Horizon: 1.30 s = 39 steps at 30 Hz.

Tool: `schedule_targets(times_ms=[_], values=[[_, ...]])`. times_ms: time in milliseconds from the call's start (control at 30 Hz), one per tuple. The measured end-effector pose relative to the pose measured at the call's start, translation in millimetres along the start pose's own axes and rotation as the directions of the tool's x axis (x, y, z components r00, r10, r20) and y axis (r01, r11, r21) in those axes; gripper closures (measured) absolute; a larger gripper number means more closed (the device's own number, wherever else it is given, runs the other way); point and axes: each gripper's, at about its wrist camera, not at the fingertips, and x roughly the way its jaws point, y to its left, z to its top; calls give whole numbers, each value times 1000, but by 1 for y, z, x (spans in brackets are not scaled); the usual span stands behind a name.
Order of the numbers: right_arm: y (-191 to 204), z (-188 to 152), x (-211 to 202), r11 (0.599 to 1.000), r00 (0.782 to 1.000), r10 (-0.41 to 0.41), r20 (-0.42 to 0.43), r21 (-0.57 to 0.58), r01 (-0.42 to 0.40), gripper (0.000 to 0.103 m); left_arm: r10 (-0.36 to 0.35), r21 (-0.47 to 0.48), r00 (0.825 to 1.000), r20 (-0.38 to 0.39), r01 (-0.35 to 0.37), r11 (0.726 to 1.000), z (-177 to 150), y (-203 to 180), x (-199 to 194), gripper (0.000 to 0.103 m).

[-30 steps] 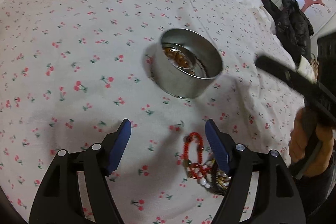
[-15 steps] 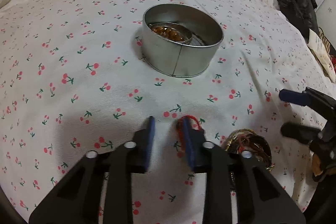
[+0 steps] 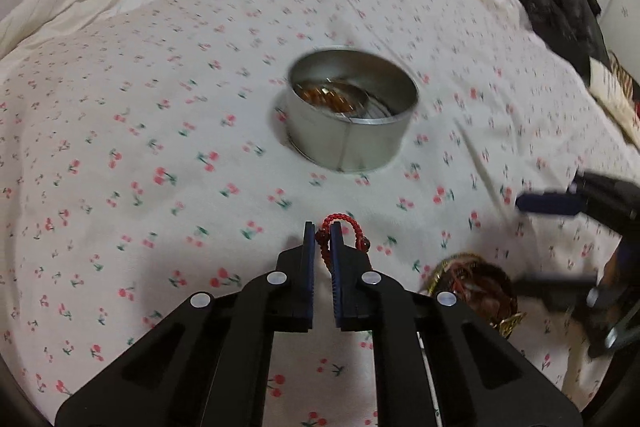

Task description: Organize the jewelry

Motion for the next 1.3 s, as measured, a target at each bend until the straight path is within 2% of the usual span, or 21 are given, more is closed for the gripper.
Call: schedule_targets(times_ms=[133,200,333,367,400,433,500,600,700,833,967,1100,1300], values=[[18,-3,14,996,999,-7,-37,-88,3,50,-22,-26,1000,19,23,999,6,10,-5,97],[20,-2,23,995,998,-23,-51,-98,18,58,-31,-30,999,27,32,999,4,10,-8,97],[21,2,35,995,998,-13,-58,-98,8,64,-38,-40,999,32,40,998,3,12,-9,97],[21,2,36,995,998,-14,-57,-102,8,68,-39,-43,999,32,41,998,3,12,-9,97],[23,1,38,994,998,-15,-58,-107,8,80,-42,-46,999,33,43,998,3,13,-9,97],[24,1,39,994,998,-17,-59,-113,11,84,-43,-48,998,33,45,998,3,13,-9,97],[25,1,40,993,998,-24,-53,-116,18,100,-43,-51,998,36,45,998,4,14,-10,97],[20,4,33,998,999,7,-36,-67,-10,101,-45,-55,998,36,47,997,4,15,-9,97],[9,9,13,998,997,61,37,8,-62,101,-60,-63,997,41,62,996,6,16,-10,97],[-10,13,-17,985,980,131,148,92,-146,101,-77,-73,996,47,80,994,7,18,-12,97],[-18,18,-33,973,960,161,229,129,-194,101,-82,-81,995,57,86,993,8,19,-14,97],[-17,26,-44,971,948,157,276,132,-199,101,-96,-78,991,89,103,992,14,19,-23,97],[-17,47,-62,970,920,129,369,147,-195,101,-166,-88,969,184,185,979,34,21,-48,97]])
